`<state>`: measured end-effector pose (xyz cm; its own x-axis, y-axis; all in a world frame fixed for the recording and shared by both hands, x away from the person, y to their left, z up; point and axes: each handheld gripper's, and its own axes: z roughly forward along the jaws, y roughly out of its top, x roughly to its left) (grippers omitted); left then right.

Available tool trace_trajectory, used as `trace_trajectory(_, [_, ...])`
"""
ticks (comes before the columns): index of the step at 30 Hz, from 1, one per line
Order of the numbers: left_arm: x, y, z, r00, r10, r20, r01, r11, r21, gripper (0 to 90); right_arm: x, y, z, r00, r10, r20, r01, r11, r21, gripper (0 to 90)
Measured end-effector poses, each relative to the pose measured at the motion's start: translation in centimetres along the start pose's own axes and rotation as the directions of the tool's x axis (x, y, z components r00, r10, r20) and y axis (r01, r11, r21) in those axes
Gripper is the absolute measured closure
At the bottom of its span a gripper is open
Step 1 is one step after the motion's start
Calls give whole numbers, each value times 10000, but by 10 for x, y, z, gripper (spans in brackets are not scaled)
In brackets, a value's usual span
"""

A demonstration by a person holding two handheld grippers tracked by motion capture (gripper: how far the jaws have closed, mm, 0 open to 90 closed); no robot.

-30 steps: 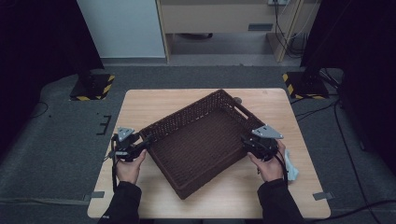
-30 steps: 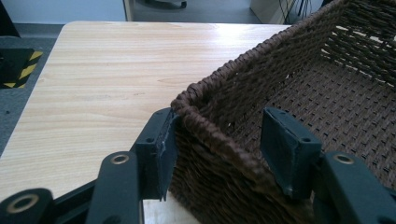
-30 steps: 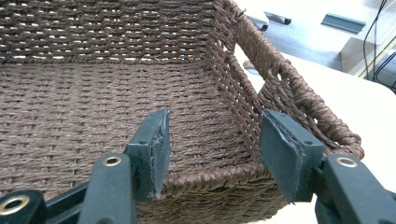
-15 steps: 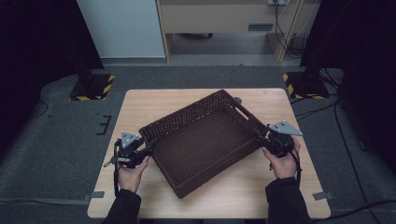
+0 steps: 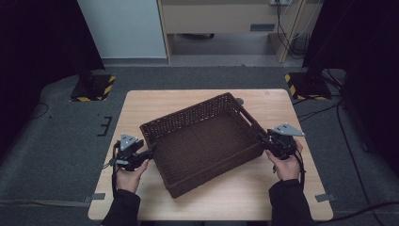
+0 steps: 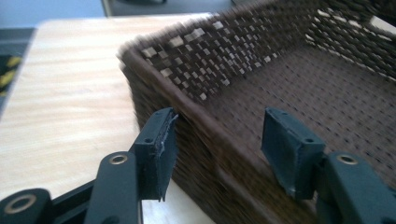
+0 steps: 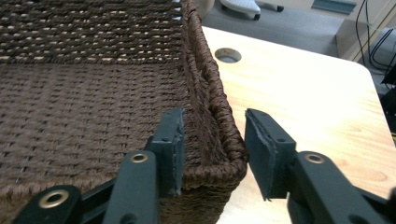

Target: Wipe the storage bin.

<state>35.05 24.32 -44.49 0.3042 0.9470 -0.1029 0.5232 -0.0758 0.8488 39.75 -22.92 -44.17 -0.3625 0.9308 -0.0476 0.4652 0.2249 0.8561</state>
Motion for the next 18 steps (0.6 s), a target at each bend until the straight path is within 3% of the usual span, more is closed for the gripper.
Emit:
trace_trajectory(6, [1,0,5,9999,-106,131,103,9997,239,471,3,0,-8,9995,65,-316,-60,9999,154,568])
trace_trajectory(10, [2,3,17,9999,85,-146,-79,9990,446,472,2,2,-1,9990,-195,-391,191,9998,-97,548])
trace_trajectory(12, [2,4,22,9987,253,-435,-231,9984,509,505,2,1,3,9983,-255,-520,261,9996,109,627])
trace_trajectory(15, [3,5,21,9990,303,-328,-286,9982,522,508,3,-1,5,9981,-408,-452,422,9986,311,719])
trace_trajectory(18, [3,4,17,9981,498,-364,-477,9972,568,488,4,-2,2,9977,-491,-472,511,9978,422,745])
